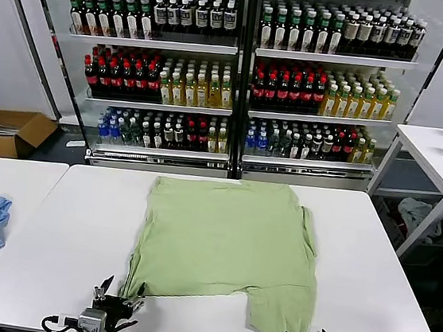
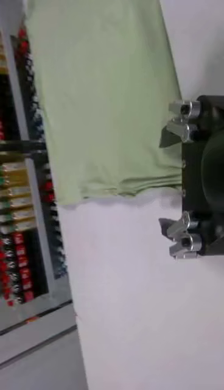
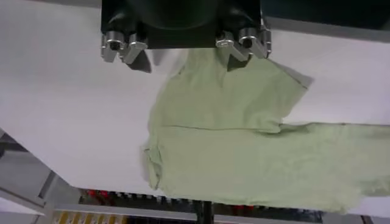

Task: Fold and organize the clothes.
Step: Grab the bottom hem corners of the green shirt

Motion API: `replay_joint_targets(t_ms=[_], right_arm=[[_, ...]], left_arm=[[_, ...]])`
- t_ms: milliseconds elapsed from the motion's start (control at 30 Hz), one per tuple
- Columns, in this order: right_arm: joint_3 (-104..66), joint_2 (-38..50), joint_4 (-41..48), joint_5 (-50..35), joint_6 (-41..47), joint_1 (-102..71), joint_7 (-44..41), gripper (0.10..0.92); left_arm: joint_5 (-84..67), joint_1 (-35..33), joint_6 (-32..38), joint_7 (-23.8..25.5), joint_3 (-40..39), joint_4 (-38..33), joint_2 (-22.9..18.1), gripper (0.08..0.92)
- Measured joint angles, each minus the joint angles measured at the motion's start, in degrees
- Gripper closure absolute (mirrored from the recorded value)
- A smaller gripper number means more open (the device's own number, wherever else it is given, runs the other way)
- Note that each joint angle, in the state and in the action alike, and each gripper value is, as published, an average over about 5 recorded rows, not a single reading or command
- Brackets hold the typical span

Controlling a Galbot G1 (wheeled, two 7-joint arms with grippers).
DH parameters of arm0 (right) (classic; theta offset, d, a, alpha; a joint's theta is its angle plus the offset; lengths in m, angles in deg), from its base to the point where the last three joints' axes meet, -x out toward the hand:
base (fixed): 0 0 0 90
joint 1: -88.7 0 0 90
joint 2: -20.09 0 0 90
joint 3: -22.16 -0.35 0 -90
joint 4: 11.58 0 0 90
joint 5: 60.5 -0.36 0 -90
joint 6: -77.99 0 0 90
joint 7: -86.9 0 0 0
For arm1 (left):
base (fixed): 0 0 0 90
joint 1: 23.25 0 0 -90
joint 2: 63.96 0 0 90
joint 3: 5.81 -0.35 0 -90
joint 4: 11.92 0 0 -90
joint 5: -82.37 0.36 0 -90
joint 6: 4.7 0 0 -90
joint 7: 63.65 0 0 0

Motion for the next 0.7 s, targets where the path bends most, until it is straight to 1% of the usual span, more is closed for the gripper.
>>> replay_joint_targets(t_ms=[67,100,467,567,633,700], right_arm=[[0.0,0.1,0.1,-0.2,-0.1,0.0,-0.1,0.561],[0.0,0.2,0.1,-0.4,-0.3,0.0,-0.2,0.596],[-0.9,2.0,-0.3,-3.3,-3.0,0.3,-1.9,0.888],[-1.6,2.8,-1.1,-4.1,-4.3,0.5,-2.0,0.919],[-2.1,3.4,-1.7,-4.8,-5.2,1.0,-2.0,0.919],[-2.7,4.2,-2.0,-5.5,-6.1,1.7,-1.9,0.919]], left_arm=[[-0.6,0.0,-0.1,-0.1,0.0,0.0,0.1,0.423],[-1.3,-0.1,-0.2,-0.1,0.0,0.0,0.2,0.449],[-10.6,-1.2,-1.3,0.4,1.8,-0.7,1.1,0.77],[-13.8,-1.6,-1.4,0.8,2.5,-1.3,1.5,0.855],[-15.9,-2.0,-1.4,1.1,2.9,-2.0,1.8,0.894],[-17.9,-2.3,-1.5,1.4,3.5,-2.8,2.0,0.91]])
